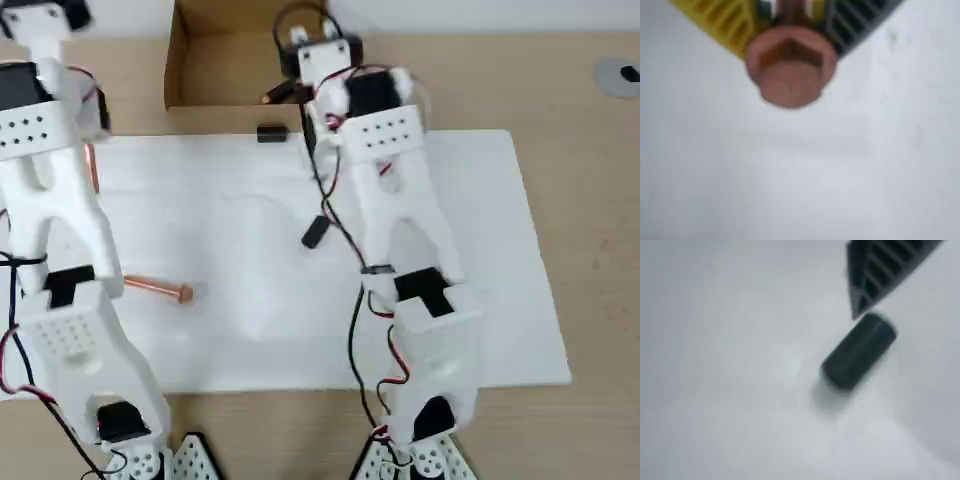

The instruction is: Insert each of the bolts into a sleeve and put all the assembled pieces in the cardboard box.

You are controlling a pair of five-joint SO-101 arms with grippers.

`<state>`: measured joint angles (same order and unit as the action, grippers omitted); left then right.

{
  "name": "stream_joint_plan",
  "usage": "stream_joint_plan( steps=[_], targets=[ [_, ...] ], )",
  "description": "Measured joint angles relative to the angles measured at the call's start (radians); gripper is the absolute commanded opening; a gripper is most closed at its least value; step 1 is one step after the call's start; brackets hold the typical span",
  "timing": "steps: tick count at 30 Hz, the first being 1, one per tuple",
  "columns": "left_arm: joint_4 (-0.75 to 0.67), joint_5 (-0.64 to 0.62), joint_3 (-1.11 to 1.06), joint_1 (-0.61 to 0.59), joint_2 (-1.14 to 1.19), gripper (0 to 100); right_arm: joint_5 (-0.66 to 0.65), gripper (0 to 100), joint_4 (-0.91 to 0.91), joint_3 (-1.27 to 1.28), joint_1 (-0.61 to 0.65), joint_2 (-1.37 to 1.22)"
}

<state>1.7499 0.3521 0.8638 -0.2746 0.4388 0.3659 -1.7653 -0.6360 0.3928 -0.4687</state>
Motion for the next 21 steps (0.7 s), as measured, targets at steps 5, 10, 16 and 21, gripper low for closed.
stream_joint_plan(
  steps=[5,10,16,21],
  targets=[
    [0.000,0.074,-0.284,0.075,-0.207,1,0.061,35.7,0.069,0.137,0.008,0.000],
    [0.000,0.080,-0.466,0.143,-0.427,1,0.068,35.7,0.095,0.155,0.006,0.000],
    [-0.040,0.080,-0.638,0.167,-0.706,1,0.075,35.7,0.097,0.155,0.006,-0.035],
    [-0.094,0.080,-0.804,0.184,-0.997,1,0.075,35.7,0.094,0.129,0.011,-0.077]
  ],
)
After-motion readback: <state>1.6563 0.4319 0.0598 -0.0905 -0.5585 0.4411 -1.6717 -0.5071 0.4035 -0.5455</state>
